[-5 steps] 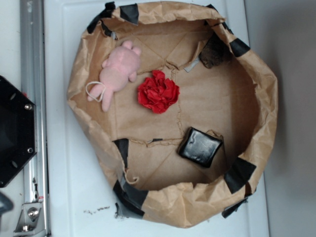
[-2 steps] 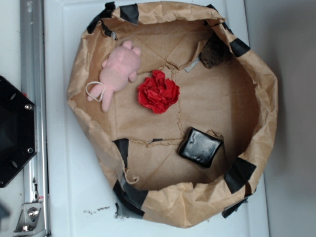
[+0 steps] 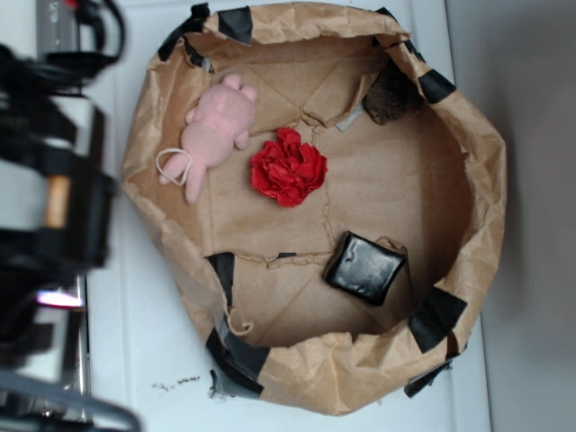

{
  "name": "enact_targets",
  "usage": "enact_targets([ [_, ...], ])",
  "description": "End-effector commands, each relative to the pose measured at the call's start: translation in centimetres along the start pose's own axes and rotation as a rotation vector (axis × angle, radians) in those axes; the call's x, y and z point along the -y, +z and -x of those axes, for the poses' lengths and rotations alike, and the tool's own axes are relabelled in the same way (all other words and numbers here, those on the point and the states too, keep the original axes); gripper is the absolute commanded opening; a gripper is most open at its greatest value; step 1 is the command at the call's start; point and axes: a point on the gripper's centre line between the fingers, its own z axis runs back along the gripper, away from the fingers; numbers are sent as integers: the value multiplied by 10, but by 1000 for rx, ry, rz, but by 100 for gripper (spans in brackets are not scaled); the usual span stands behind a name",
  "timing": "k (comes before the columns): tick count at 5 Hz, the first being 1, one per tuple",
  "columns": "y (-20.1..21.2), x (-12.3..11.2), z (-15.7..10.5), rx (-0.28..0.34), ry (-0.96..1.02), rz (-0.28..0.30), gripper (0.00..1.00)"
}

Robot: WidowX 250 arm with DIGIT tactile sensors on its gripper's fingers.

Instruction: Grab the black box.

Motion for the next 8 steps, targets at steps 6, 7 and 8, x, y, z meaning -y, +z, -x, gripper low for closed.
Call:
enact_targets([
  [6,-125,-58,-84,19,-356,98,100],
  [7,-125,-58,-84,19,-356,98,100],
  [8,-125,-58,-84,19,-356,98,100],
])
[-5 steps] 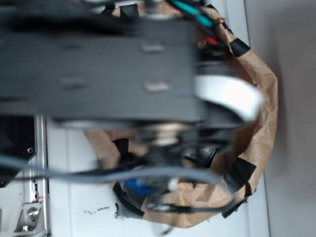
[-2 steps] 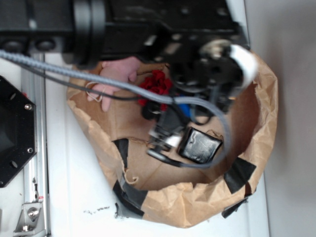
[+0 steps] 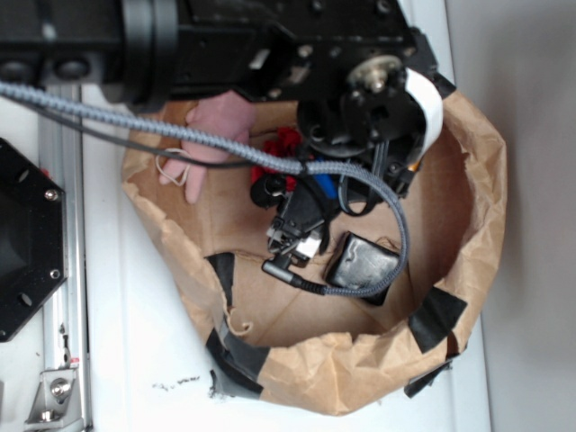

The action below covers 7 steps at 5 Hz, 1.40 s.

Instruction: Grab the black box.

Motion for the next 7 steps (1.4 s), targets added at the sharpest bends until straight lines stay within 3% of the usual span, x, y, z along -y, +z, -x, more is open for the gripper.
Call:
enact_targets([
  [1,16,0,-5,51,1,-39,100],
  [2,-7,6,-16,97,9,-126,100],
  [4,-20,34,-25,121,-18,-173,100],
  [5,-23,37,-36,119,-26,-184,100],
  [6,-31,15,-46,121,28,-228,100],
  [7,-42,11,-47,100,12,-251,100],
])
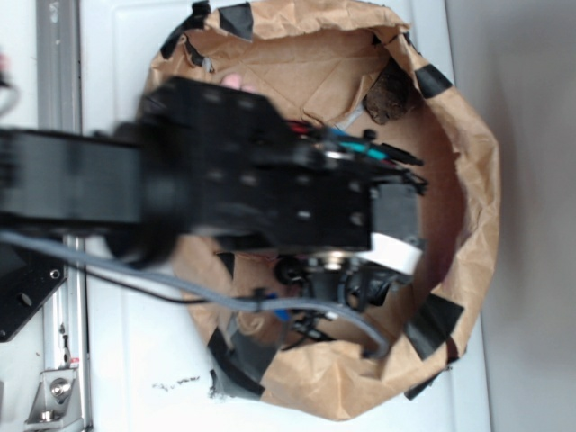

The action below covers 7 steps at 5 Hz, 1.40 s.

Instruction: Grab the black box.

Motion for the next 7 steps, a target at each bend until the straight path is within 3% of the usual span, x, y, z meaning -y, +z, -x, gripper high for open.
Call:
enact_targets([
  [1,-7,-2,-13,12,-32,-25,100],
  [3,-35,19,6,-60,-124,4,100],
  [7,-28,51,33,-192,-250,251,100],
])
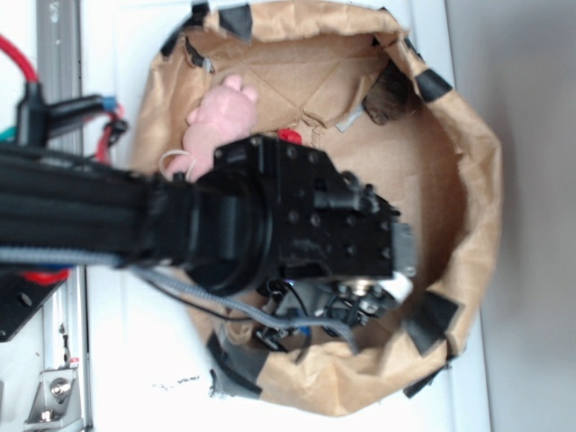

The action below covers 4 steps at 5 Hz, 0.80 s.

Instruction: Grab the black box.

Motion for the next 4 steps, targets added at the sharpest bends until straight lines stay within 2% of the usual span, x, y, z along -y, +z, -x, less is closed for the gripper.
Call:
enact_targets([
  [1,1,20,6,-17,-61,44,100],
  [2,2,14,2,-3,-12,74,0],
  [4,10,12,-10,60,-49,88,0],
])
